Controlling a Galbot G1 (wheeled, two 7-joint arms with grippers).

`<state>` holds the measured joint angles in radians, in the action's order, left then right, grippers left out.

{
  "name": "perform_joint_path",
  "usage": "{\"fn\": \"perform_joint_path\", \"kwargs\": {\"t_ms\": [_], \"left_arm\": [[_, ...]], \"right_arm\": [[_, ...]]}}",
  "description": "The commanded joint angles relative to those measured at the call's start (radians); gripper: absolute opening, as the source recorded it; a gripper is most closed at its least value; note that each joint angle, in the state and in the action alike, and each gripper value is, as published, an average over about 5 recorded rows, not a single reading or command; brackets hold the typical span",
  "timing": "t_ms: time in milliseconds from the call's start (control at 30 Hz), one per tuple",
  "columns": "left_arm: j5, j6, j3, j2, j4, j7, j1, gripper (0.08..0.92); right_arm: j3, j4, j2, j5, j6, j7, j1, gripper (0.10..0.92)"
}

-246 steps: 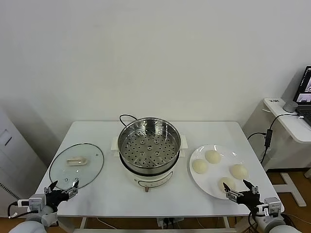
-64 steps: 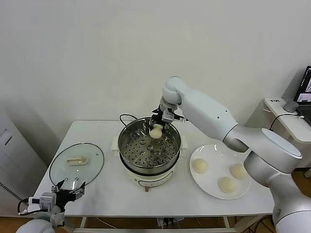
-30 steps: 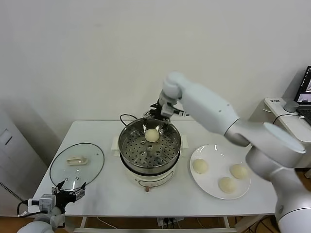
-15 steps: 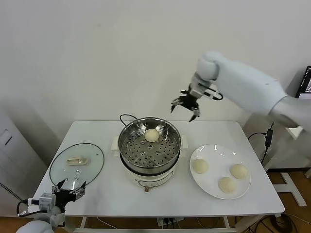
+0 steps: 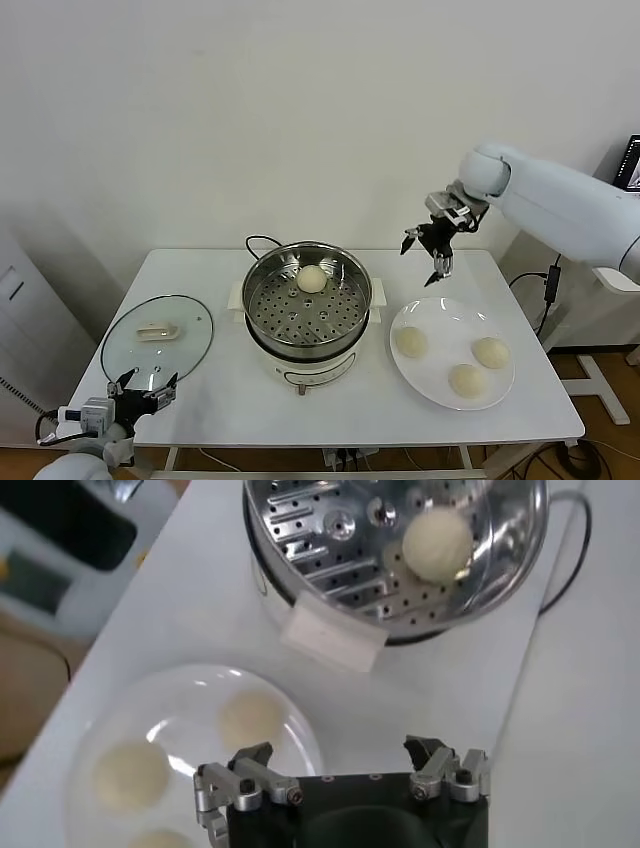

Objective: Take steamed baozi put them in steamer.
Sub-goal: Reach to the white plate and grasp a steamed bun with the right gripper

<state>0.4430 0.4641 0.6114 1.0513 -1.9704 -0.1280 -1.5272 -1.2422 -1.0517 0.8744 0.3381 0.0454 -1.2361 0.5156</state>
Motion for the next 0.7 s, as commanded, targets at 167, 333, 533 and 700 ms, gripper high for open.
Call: {"fn": "perform_joint_path", "kwargs": {"t_ms": [167,333,533,700], "left_arm": [[-0.003,0.002,0.002,0.004,-0.003,0.0,-0.003,0.823],[-0.004,0.002,0.002,0.005,-0.001,0.0,-0.004,0.823],[-0.004,0.0,0.003,0.005,0.004,0.001,-0.005,0.823],[-0.004,-0.001,0.002,0.005,0.008,0.001,-0.004,0.823]], "right_arm": [[0.087,0.029,-0.023,-0.028,-0.126,0.056,-0.225,0.823],[0.125,0.049,-0.01,-0.081,-0.12,0.062,-0.284,0.823],[0.17,0.074,0.006,-0.145,-0.111,0.075,-0.343,0.823],[0.196,0.091,0.019,-0.172,-0.107,0.082,-0.371,0.823]]}}
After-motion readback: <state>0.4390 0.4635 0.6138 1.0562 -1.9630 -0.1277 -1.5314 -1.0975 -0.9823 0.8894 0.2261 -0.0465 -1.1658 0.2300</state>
